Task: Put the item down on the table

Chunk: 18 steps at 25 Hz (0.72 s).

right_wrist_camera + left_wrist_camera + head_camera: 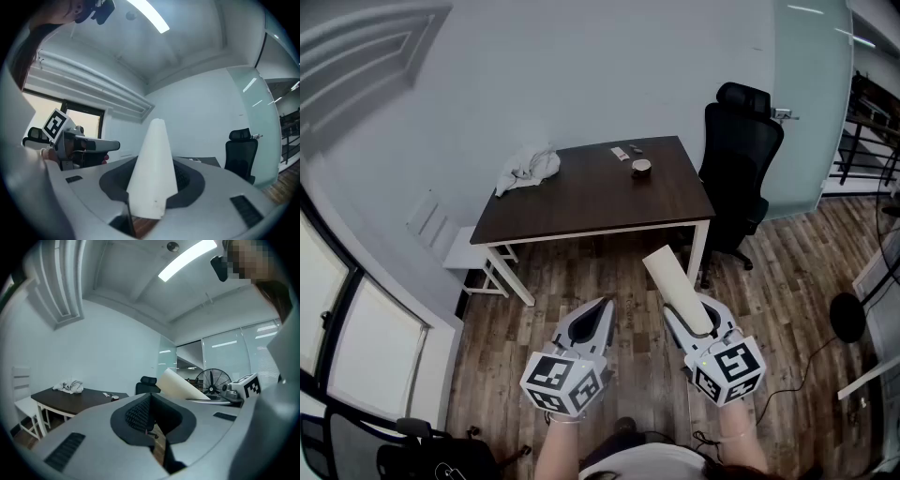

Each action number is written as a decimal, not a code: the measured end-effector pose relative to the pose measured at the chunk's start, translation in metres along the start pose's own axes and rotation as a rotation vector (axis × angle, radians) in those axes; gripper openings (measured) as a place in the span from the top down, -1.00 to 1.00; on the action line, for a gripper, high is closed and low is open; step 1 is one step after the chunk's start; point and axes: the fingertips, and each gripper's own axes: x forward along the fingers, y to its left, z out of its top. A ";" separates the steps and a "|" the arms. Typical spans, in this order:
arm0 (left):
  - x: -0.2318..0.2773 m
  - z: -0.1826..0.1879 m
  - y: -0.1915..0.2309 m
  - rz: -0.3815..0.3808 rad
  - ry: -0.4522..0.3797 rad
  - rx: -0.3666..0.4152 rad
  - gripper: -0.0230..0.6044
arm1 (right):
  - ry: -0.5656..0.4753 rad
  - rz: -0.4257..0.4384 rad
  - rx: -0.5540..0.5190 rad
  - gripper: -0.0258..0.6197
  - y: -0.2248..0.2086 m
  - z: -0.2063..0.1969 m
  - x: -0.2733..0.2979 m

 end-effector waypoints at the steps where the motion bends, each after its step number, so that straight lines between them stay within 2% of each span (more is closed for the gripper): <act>1: 0.002 0.000 0.004 -0.001 0.000 -0.003 0.87 | 0.002 -0.003 0.003 0.45 0.000 0.000 0.004; 8: 0.012 -0.001 0.045 -0.033 0.016 -0.028 0.87 | -0.014 -0.024 0.008 0.45 0.004 0.001 0.046; 18: 0.031 -0.001 0.107 -0.091 0.045 -0.036 0.87 | 0.021 -0.065 -0.012 0.45 0.008 -0.008 0.119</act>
